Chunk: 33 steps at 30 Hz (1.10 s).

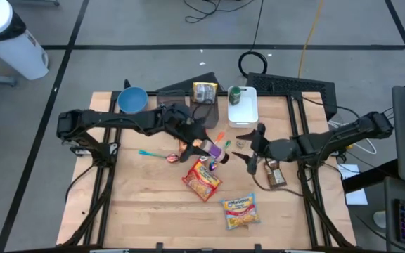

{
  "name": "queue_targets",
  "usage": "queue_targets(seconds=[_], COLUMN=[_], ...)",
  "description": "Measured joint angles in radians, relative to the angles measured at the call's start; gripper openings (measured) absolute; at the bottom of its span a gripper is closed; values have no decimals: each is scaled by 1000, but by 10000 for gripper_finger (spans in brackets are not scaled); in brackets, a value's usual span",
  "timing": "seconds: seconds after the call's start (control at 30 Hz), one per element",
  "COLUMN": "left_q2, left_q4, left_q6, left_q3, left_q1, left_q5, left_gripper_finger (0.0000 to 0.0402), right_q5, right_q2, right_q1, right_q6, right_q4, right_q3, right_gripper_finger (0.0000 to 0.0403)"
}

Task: Pick & Place Food Item
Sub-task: Put the purple seasoning bottle into the white bin

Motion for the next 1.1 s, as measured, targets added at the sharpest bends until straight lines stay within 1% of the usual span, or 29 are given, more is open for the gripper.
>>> queue_targets(seconds=[0.1, 0.17, 0.27, 0.33, 0.4, 0.47, 0.53, 0.6, 0.67, 0.77, 0.87, 0.97, 1.1], left_q2=[-25, -35, -35, -34, -34, -34, -33, -33, -33, -33, -33, -33, -33], left_q4=[23, 38, 78, 110, 126, 141, 163, 187, 189, 185, 188, 195, 220], left_q6=[-1, -7, -33, -54, -68, -92, -114, -125, -139, -142, -148, -151, -154], left_q3=[0, 0, 1, 1, 1, 1, 1, 1, 1, 1, 1, 1, 1], left_q1=[19, 32, 54, 68, 81, 90, 97, 100, 101, 101, 101, 101, 101], left_q5=[62, 93, 134, 155, 158, 157, 158, 158, 157, 157, 157, 157, 157], left_gripper_finger=[213, 208, 196, 196, 196, 201, 212, 216, 212, 199, 198, 210, 217], right_q5=[4, 17, 130, 238, 314, 359, 364, 366, 366, 387, 418, 411, 404], right_q2=[-20, -15, 40, 94, 167, 232, 290, 339, 370, 389, 388, 388, 406], right_q1=[26, 49, 104, 149, 178, 189, 182, 167, 153, 147, 152, 159, 160], right_q6=[-111, -219, -421, -603, -788, -941, -1050, -1126, -1181, -1261, -1385, -1433, -1439], right_q4=[229, 390, 620, 732, 834, 902, 950, 989, 1051, 1181, 1260, 1290, 1288], right_q3=[-152, -245, -329, -340, -317, -293, -270, -251, -243, -238, -238, -238, -238], right_gripper_finger=[278, 277, 272, 268, 265, 262, 260, 260, 260, 259, 258, 258, 258])
